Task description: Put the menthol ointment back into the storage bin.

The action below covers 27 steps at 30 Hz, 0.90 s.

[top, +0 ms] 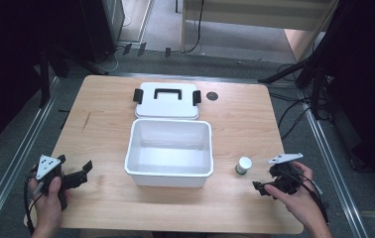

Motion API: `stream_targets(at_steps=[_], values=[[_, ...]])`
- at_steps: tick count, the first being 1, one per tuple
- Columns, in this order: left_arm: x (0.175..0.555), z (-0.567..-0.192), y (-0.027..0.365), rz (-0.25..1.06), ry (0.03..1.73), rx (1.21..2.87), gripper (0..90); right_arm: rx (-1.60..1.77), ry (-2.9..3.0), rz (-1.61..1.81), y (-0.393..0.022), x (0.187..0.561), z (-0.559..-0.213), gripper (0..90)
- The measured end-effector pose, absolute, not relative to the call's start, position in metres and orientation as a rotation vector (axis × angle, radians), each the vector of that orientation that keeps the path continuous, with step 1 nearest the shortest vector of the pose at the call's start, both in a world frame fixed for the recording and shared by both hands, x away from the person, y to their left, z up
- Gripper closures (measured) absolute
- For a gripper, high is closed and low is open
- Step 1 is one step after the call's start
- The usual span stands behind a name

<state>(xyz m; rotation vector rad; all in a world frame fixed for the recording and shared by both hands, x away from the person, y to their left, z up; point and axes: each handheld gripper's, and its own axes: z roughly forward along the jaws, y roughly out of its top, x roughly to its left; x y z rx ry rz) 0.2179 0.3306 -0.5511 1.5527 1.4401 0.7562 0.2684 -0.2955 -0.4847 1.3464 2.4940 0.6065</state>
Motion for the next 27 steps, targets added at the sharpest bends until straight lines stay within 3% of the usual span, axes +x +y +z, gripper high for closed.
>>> stream_targets(at_steps=[17, 27], values=[[0.218, -0.551, 0.33, 0.756, 1.431, 1.563, 1.2, 1.451, 2.782, 0.048, -0.251, 0.318, -0.471, 13.9], [0.219, -0.551, 0.327, 0.761, 1.418, 1.581, 1.1, 1.541, 2.746, -0.027, -0.233, 0.336, -0.469, 14.5]])
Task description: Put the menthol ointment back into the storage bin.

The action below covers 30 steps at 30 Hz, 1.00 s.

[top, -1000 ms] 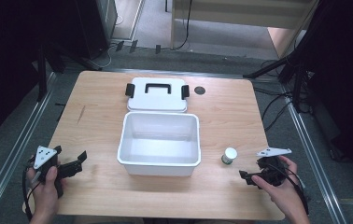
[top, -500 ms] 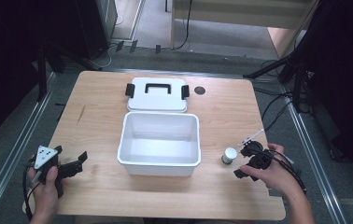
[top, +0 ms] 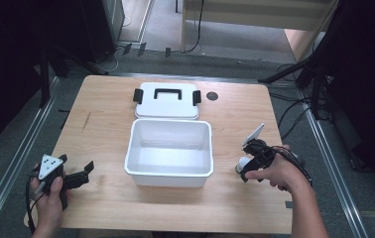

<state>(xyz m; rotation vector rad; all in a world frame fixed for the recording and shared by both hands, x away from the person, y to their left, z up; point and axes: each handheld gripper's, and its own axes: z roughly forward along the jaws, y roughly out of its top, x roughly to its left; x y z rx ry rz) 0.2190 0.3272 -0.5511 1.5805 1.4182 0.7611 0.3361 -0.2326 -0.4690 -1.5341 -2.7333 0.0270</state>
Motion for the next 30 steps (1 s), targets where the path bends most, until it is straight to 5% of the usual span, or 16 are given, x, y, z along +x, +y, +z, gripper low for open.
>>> stream_targets(at_steps=[30], values=[[0.219, -0.551, 0.327, 0.753, 1.423, 1.569, 1.2, -1.71, -2.593, -0.005, -0.212, 0.368, -0.471, 45.1]])
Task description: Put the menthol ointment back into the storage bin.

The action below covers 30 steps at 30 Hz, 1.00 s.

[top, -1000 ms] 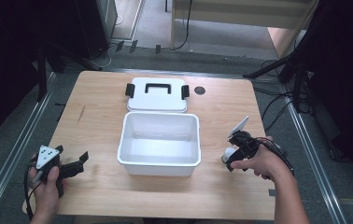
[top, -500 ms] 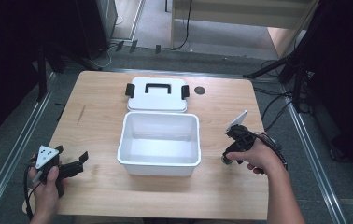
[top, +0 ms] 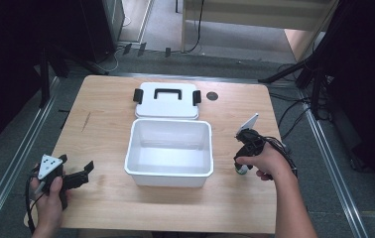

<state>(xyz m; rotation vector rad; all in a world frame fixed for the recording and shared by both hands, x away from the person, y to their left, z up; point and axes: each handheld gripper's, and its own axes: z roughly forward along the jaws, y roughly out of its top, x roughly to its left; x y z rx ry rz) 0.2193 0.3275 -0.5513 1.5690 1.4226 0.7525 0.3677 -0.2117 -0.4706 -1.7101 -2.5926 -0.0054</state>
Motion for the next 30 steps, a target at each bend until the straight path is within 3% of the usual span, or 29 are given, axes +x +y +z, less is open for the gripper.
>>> stream_targets(at_steps=[3, 30], values=[[0.219, -0.551, 0.328, 0.752, 1.422, 1.569, 1.2, -1.736, -2.593, 0.051, -0.209, 0.369, -0.473, 51.0], [0.219, -0.551, 0.327, 0.758, 1.416, 1.581, 1.1, -1.653, -2.599, 0.001, -0.212, 0.364, -0.442, 51.7]])
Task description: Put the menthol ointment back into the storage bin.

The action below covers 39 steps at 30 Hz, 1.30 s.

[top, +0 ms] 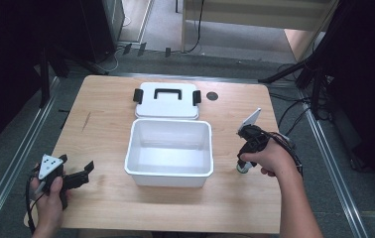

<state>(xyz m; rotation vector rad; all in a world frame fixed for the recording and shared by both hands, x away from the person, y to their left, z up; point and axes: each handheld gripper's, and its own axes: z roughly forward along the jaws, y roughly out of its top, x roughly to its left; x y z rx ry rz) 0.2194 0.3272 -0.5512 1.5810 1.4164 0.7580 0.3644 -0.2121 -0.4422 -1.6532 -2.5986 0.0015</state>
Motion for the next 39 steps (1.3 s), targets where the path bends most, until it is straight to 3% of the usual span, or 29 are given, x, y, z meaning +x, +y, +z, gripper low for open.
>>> stream_targets(at_steps=[39], values=[[0.22, -0.551, 0.327, 0.75, 1.42, 1.584, 1.1, -1.604, -2.65, -0.026, -0.184, 0.368, -0.363, 51.7]])
